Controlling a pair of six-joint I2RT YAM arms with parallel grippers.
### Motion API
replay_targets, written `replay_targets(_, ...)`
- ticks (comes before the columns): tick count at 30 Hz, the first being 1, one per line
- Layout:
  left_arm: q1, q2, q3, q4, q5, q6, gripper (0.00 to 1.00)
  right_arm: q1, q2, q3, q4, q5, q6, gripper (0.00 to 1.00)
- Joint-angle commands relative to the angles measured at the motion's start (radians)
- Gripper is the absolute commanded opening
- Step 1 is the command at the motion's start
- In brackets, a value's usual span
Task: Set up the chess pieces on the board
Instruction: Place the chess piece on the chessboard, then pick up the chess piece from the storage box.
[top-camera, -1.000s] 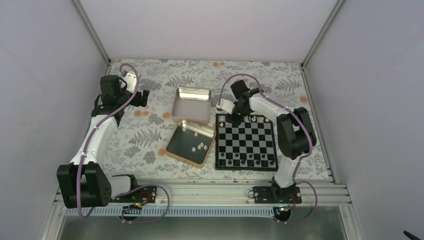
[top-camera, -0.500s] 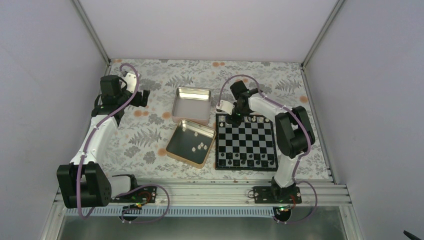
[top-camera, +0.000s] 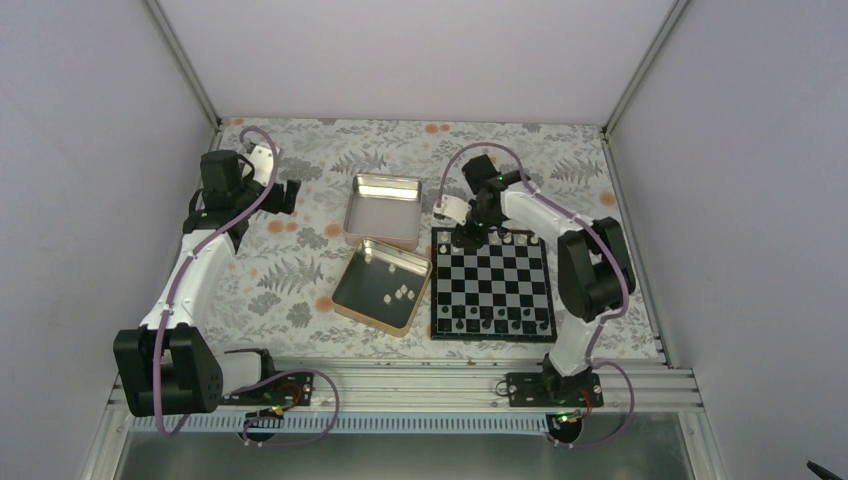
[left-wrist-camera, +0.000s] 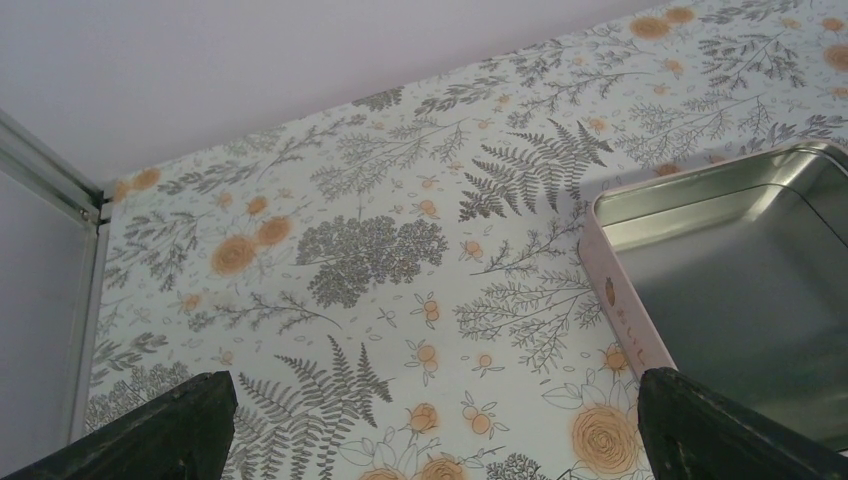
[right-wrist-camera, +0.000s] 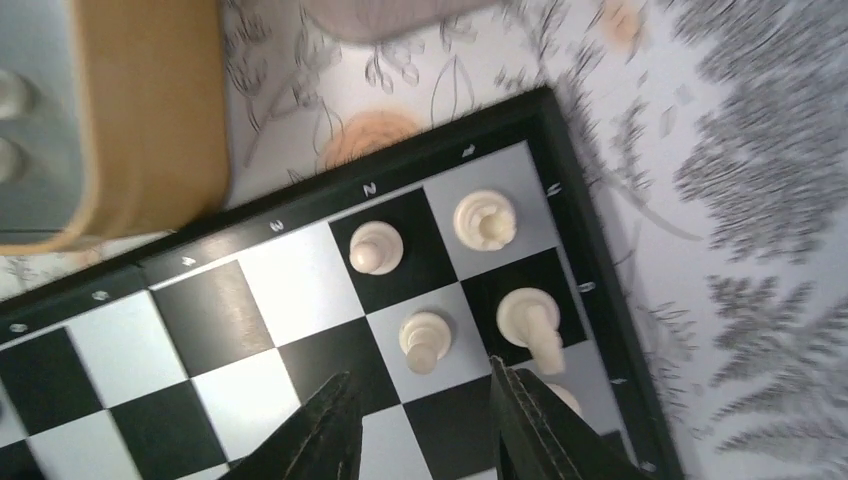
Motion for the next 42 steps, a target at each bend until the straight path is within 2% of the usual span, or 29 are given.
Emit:
replay_targets(1,0.004,-0.003,0.007,-0.004,0.016,0.007,1.00,0.039,-0.112,0.090,-0.068,-0.008,0.012,0.36)
replay_targets(6,0.004,-0.006,0.008,-0.006,0.016,0.005,1.00,0.169,-0.107,0.229,-0.129,-0.003,0.038,0.36)
replay_targets(11,0.005,-0.009,0.004,-0.002,0.001,0.005,1.00,0.313,0.012,0.348,-0.127,0.031,0.049,0.35)
replay_targets(18,0.004,-0.011,0.005,-0.004,0.001,0.004,1.00,0.421,0.161,0.379,-0.038,0.030,0.047,0.32)
replay_targets(30,0.005,-0.012,0.004,-0.009,0.024,0.005,1.00,0.450,0.269,0.340,0.093,0.078,0.025,0.32)
replay_targets(42,0.004,-0.018,0.003,-0.008,0.023,0.004,1.00,0.470,0.334,0.380,0.108,0.107,0.021,0.33)
